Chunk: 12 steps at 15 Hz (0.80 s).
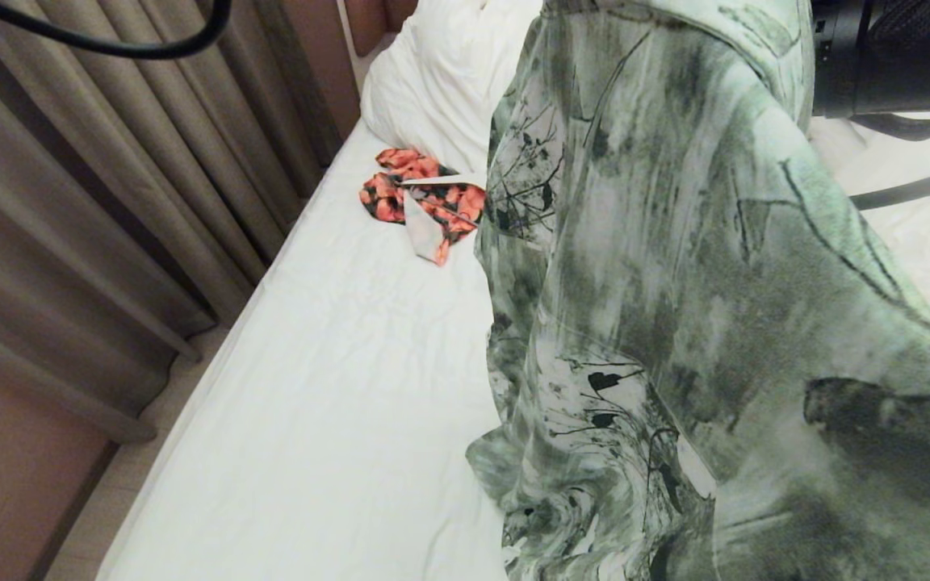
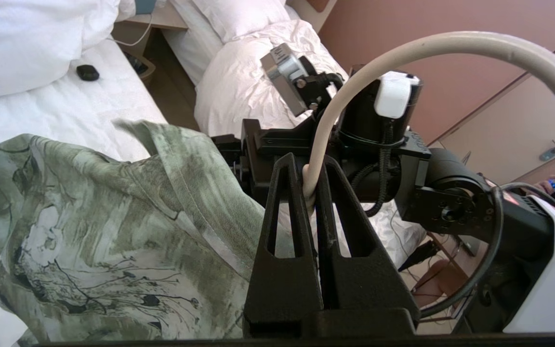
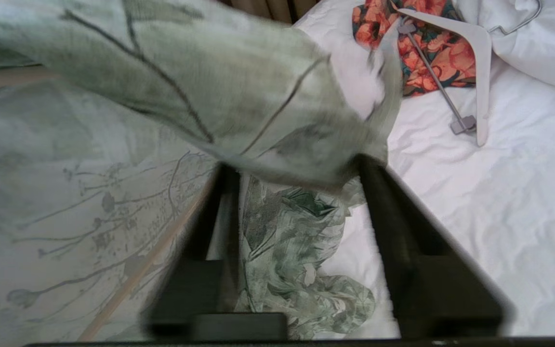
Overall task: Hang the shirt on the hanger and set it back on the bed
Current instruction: Take the clothes hanger out of the clothes
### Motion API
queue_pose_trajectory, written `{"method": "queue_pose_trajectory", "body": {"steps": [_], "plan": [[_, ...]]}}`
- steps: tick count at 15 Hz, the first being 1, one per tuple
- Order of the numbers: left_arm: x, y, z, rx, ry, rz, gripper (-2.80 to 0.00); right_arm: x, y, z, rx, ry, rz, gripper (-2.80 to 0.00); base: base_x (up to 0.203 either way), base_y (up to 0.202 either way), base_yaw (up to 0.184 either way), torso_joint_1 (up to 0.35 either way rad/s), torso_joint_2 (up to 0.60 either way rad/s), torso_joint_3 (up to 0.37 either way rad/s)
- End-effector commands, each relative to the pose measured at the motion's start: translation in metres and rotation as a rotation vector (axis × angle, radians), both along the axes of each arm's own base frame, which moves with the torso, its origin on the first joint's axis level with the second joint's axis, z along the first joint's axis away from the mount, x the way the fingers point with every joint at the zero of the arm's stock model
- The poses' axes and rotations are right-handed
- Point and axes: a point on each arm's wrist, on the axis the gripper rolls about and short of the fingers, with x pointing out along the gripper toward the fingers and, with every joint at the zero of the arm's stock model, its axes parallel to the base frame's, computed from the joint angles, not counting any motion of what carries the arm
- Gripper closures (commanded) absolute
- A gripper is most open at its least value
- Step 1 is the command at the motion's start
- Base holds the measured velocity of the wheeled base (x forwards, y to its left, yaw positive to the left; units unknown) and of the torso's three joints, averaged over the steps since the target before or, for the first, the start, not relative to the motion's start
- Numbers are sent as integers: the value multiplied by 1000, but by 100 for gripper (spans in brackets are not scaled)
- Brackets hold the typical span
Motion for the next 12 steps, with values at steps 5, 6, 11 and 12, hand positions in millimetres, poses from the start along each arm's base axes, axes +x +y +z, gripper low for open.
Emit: {"method": "queue_pose_trajectory", "body": {"steps": [5,6,11,12], "plan": [[-2,-1,0,2,4,-8,0,6,1,-1,13,-17,-31,0,0,0,0,0,0,0],[-3,-1,-1,5,6,-11,0,6,1,0,15,-20,-40,0,0,0,0,0,0,0],[-1,-5,-4,17,14,-8,0,-13,-10,4,-16,40,-37,0,0,0,0,0,0,0],[0,-7,-5,22,16,-8,0,-17,-12,3,-33,68,-32,-280,0,0,0,0,0,0]]}}
